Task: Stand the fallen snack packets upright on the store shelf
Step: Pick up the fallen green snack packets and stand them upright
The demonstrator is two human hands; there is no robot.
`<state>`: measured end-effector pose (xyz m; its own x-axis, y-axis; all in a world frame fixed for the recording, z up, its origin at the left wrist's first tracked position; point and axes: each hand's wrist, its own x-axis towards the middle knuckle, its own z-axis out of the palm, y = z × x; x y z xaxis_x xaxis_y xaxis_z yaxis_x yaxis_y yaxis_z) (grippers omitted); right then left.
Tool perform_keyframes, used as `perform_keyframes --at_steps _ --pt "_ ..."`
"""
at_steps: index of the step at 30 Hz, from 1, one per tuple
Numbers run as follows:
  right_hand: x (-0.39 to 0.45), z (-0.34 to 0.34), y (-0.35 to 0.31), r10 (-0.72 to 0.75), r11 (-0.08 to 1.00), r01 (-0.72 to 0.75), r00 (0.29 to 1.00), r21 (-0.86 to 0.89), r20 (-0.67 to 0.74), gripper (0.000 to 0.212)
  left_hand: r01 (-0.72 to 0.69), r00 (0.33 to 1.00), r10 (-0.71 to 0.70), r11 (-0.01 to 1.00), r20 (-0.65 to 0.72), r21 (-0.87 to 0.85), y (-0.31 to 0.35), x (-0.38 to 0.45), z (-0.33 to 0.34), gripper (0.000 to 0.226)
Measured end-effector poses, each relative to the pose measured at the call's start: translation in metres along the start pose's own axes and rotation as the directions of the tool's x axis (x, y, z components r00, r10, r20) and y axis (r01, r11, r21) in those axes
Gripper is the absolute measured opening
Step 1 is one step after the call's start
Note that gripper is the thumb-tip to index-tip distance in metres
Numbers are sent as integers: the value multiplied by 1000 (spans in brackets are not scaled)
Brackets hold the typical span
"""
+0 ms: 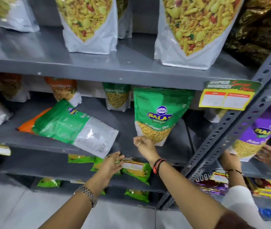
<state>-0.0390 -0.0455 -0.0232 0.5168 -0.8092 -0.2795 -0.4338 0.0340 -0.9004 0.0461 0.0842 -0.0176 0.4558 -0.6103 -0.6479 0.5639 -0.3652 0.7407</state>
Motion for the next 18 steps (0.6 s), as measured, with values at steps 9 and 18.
perform_keyframes --at_steps 9,18 --pt "8 88 -103 -175 946 201 977 -254 122 33 11 997 7 968 -71 250 30 -6 -91 33" --pt "71 144 -147 26 955 30 983 -294 184 44 -227 938 334 796 -94 561 61 22 -166 83"
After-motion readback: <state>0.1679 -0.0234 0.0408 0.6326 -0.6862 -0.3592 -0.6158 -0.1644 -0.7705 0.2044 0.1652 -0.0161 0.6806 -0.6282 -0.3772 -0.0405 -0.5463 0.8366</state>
